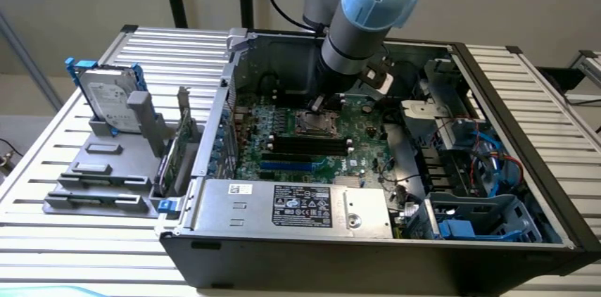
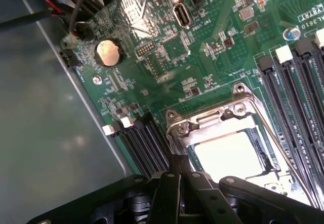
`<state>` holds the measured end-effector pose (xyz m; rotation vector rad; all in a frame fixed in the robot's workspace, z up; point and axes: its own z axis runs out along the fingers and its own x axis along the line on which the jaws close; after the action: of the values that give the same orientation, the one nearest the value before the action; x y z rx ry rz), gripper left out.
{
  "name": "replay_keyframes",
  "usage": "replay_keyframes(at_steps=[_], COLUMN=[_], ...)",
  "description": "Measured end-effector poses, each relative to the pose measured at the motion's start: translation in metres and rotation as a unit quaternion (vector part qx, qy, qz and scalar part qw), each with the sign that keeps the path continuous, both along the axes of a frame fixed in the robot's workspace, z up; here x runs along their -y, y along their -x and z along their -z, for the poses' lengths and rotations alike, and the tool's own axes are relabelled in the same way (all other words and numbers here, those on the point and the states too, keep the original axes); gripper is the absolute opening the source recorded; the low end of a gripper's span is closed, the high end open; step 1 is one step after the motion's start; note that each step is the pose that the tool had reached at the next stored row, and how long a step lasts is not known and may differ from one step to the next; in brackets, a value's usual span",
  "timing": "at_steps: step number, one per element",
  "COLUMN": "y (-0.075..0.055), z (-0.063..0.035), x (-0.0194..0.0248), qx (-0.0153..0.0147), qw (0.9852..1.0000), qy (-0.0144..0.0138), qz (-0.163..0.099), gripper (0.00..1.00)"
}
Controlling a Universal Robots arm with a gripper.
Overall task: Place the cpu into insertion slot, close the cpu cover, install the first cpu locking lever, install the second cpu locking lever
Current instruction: 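Install the first cpu locking lever, then install the second cpu locking lever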
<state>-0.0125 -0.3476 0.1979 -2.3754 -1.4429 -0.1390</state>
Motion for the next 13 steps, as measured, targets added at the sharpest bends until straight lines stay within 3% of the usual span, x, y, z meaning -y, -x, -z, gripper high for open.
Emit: replay_keyframes(at_steps=[4, 13], y=[0.0103, 0.0110], z=[-0.0031, -0.0040], x=[0.0018, 0.0018], qx=[0.0000, 0.0000], qw=[1.0000, 1.0000], qy=[0.0001, -0.0003], qz=[0.000, 0.000], gripper=[0.11, 0.11])
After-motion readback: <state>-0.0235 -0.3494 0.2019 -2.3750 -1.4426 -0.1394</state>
